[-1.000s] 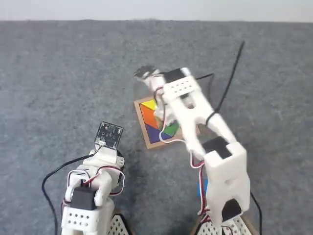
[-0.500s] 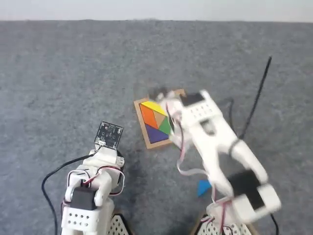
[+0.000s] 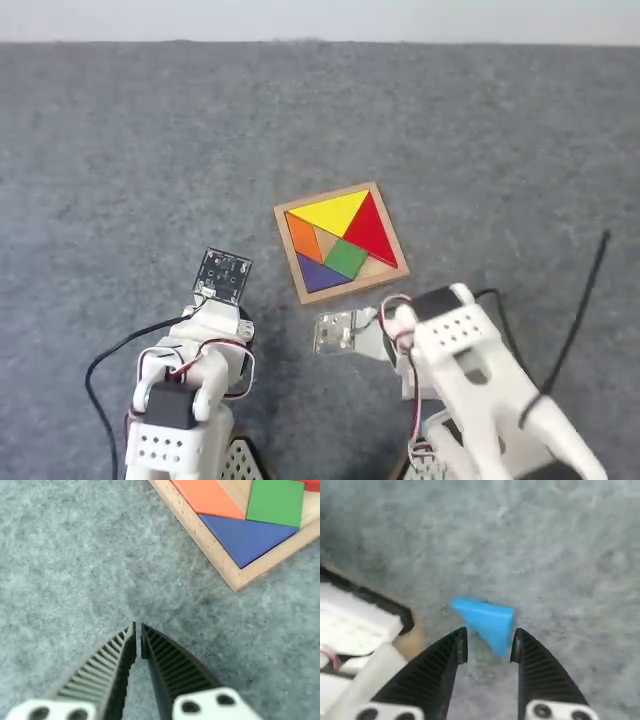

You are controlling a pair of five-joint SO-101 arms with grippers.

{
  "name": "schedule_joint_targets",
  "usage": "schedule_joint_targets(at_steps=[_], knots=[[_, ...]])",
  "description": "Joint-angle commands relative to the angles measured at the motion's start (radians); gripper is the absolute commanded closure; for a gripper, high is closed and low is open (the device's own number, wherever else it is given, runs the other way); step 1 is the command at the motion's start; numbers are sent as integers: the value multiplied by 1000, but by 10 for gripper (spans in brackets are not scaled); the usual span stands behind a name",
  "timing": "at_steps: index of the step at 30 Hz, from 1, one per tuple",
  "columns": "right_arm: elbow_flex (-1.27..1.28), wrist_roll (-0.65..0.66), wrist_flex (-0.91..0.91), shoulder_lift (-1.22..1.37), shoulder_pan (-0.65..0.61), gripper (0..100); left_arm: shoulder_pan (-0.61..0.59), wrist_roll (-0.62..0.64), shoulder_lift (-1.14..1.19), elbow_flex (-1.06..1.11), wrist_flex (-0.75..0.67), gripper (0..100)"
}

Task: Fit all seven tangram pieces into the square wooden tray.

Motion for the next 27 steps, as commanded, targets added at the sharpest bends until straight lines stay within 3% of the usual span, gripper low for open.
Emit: schedule_joint_targets(at_steps=[1, 8, 14, 22, 27], knots=[[20, 77, 53, -127, 10, 840, -3, -3, -18, -10, 3, 981], [127, 135, 24, -199, 8, 831, -3, -3, -18, -10, 3, 981], [161, 141, -19, -202, 8, 721, -3, -3, -18, -10, 3, 981], [163, 226, 21, -199, 8, 723, -3, -3, -18, -10, 3, 981], [163, 276, 42, -197, 8, 779, -3, -3, -18, -10, 3, 981]])
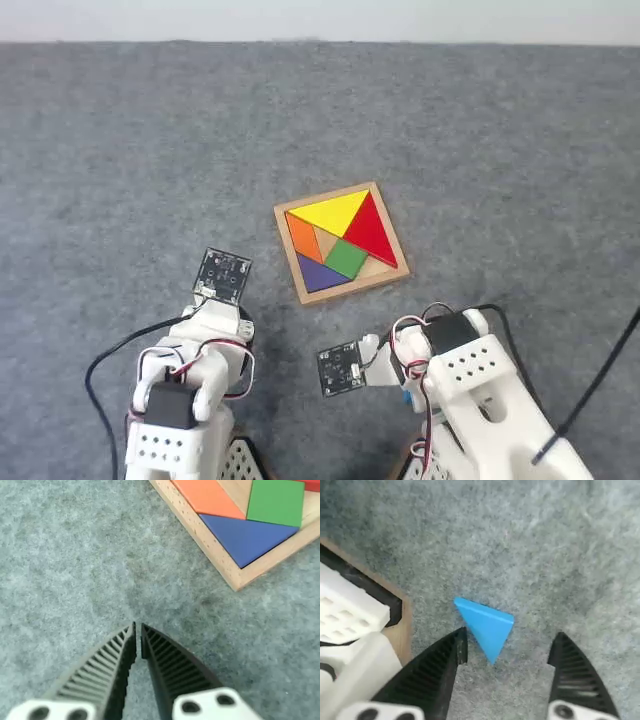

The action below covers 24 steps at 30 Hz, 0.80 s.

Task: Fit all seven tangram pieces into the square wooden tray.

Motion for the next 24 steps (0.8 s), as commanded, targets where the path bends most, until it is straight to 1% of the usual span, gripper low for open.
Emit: schedule_joint_targets(at_steps=[1, 6, 16, 18, 22, 24], knots=[[34, 48, 68, -4, 8, 779, -3, -3, -18, -10, 3, 981], [32, 49, 67, 41, 10, 779, -3, -3, -18, -10, 3, 981], [-138, 44, 42, 383, 8, 783, -3, -3, -18, -10, 3, 981], [-138, 35, -2, 426, 8, 783, -3, -3, -18, -10, 3, 981], [-126, -32, -143, 495, 7, 780, -3, -3, -18, -10, 3, 981], [-126, -61, -170, 515, -10, 779, -3, -3, -18, -10, 3, 981]])
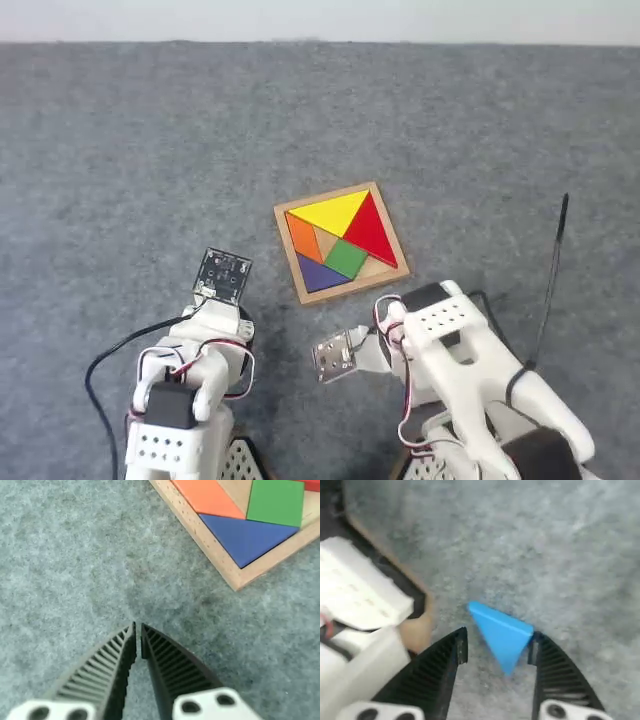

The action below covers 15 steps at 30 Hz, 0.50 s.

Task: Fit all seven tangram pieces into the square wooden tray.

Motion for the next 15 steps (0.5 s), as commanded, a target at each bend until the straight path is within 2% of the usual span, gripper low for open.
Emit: schedule_joint_targets(at_steps=[1, 7, 15], knots=[[5, -64, -76, 65, -21, 779, -3, -3, -18, -10, 3, 981], [2, -167, -119, 67, -67, 783, -3, -3, -18, -10, 3, 981], [-81, -219, -116, 67, -13, 784, -3, -3, -18, -10, 3, 981]])
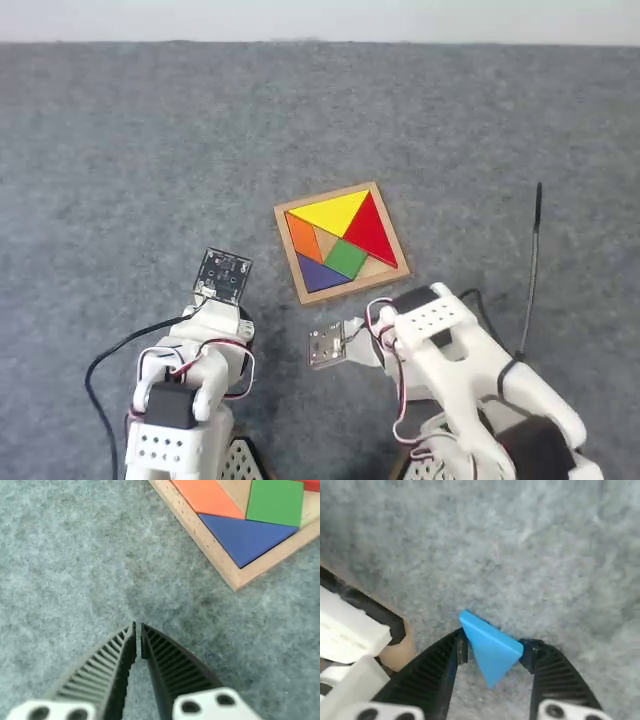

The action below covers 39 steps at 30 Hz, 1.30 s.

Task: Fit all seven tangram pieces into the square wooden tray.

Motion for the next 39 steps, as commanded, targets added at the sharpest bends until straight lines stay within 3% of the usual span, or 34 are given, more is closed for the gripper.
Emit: schedule_joint_targets(at_steps=[1, 6, 12, 24, 30, 39], knots=[[-91, -29, -28, 16, 44, 790, -5, -3, -18, -10, 3, 981], [-112, -29, -30, 16, 56, 851, -5, -3, -18, -10, 3, 981], [-181, -35, -19, 16, 59, 851, -5, -3, -18, -10, 3, 981], [-551, -29, 188, 27, 116, 851, -5, -3, -18, -10, 3, 981], [-657, 48, 223, 38, 113, 850, -5, -3, -18, -10, 3, 981], [-1002, 71, 231, 432, 117, 850, -5, -3, -18, -10, 3, 981]])
